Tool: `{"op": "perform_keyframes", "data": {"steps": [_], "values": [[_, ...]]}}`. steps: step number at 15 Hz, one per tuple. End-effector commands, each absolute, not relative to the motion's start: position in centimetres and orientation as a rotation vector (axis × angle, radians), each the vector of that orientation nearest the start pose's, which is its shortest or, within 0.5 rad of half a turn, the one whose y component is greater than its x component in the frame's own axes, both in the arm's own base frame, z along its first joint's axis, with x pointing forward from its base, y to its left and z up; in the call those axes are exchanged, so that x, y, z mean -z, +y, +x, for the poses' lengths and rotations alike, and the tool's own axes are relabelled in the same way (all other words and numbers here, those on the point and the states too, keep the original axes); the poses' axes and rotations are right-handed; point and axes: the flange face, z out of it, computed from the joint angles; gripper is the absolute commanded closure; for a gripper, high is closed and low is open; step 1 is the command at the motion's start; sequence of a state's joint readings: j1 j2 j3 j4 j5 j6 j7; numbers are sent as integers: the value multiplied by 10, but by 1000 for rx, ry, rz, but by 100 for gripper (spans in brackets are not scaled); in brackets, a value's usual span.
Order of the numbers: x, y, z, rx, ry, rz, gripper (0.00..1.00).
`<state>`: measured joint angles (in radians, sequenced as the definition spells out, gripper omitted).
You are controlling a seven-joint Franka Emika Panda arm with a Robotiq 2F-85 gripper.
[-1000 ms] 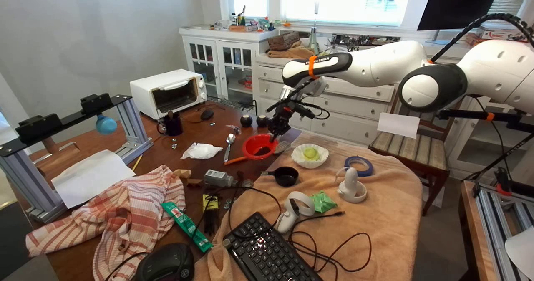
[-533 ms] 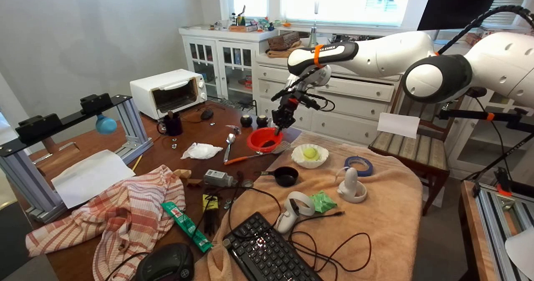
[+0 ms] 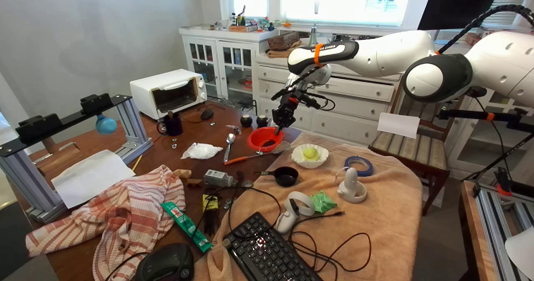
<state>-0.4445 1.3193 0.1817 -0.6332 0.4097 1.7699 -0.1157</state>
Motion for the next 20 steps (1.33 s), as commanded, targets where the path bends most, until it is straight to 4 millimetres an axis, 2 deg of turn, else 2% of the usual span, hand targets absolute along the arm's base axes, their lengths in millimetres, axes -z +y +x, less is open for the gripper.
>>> {"op": "perform_keyframes", "data": {"steps": [1, 9, 14, 20], "values": [[-167, -247, 747, -42, 470, -2497, 99], [-175, -283, 728, -28, 405, -2505, 99], [-172, -280, 720, -59, 331, -2558, 99], [-166, -265, 703, -76, 226, -2633, 99]]}}
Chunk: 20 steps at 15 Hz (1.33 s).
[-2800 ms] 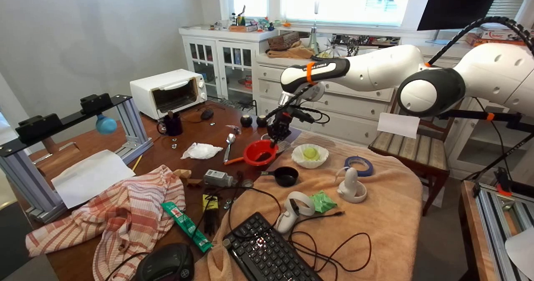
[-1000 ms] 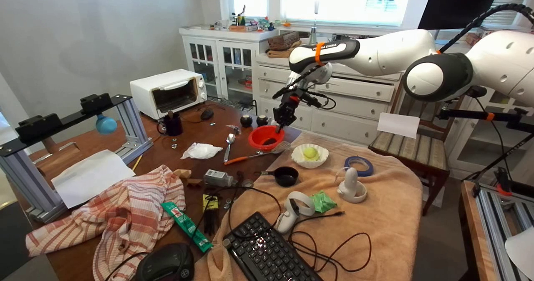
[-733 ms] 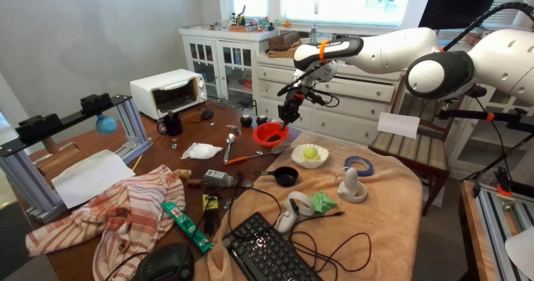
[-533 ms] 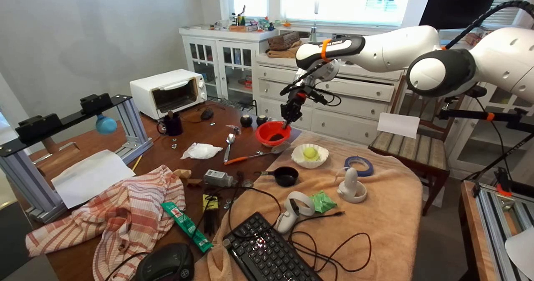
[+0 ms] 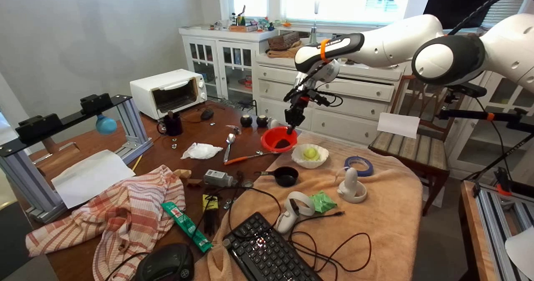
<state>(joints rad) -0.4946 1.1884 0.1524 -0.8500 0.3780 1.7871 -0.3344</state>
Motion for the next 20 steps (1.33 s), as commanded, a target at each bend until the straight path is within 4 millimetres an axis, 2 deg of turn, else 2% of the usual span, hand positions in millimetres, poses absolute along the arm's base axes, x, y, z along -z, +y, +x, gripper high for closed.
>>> {"op": "perform_keyframes", "data": {"steps": [1, 2, 3, 8, 13, 16, 20], "values": [[-165, -262, 700, -72, 210, -2643, 99], [-165, -257, 697, -69, 197, -2652, 99], [-161, -266, 712, -51, 235, -2610, 97], [-164, -259, 704, -62, 214, -2627, 99], [-169, -252, 704, -23, 211, -2670, 99], [-171, -248, 698, -28, 191, -2677, 99], [-177, -244, 681, -77, 141, -2687, 99]]}}
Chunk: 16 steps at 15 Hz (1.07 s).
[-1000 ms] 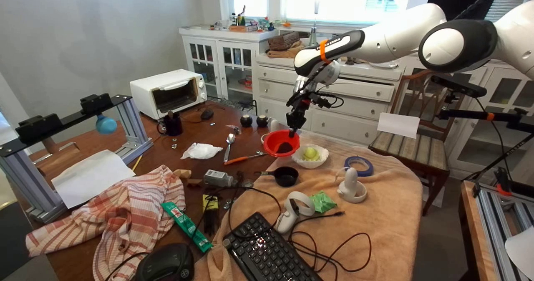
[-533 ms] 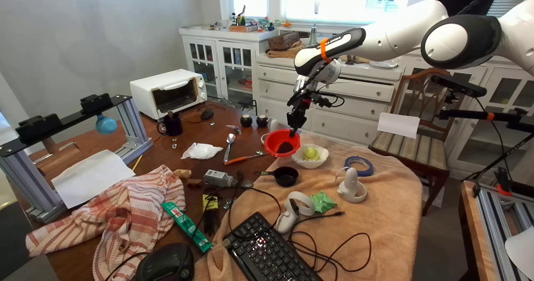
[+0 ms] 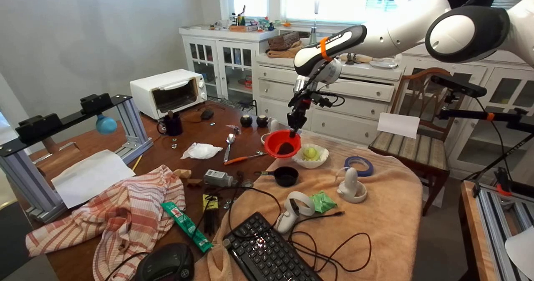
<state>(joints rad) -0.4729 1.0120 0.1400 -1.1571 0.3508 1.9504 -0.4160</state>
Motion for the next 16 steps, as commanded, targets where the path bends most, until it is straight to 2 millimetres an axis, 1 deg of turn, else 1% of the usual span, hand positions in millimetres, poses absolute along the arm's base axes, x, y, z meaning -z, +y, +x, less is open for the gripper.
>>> {"op": "perform_keyframes", "data": {"steps": [1, 4, 8, 13, 16], "values": [[-178, -244, 676, -80, 123, -2698, 99], [-181, -243, 666, -83, 64, -2737, 99], [-181, -238, 657, -6, -29, -2799, 99], [-176, -218, 645, 58, -138, -2832, 99], [-178, -204, 638, 119, -216, -2855, 99]]}}
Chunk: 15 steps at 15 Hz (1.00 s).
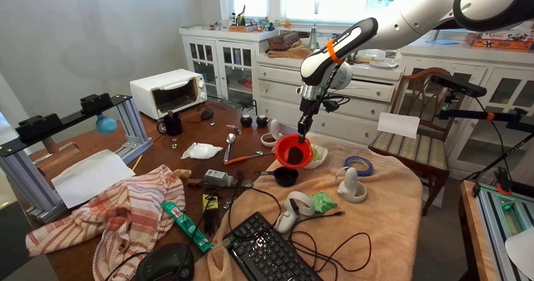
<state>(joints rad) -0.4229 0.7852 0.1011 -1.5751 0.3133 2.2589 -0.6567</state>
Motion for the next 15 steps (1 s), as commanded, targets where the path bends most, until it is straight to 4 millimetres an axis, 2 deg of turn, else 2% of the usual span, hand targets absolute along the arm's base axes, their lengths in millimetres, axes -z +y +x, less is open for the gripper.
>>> {"op": "perform_keyframes", "data": {"steps": [1, 11, 15], "values": [[-179, -200, 637, 144, -231, -2862, 99], [-205, -172, 649, 237, -258, -2862, 99], [-202, -166, 646, 295, -297, -2893, 99]]}}
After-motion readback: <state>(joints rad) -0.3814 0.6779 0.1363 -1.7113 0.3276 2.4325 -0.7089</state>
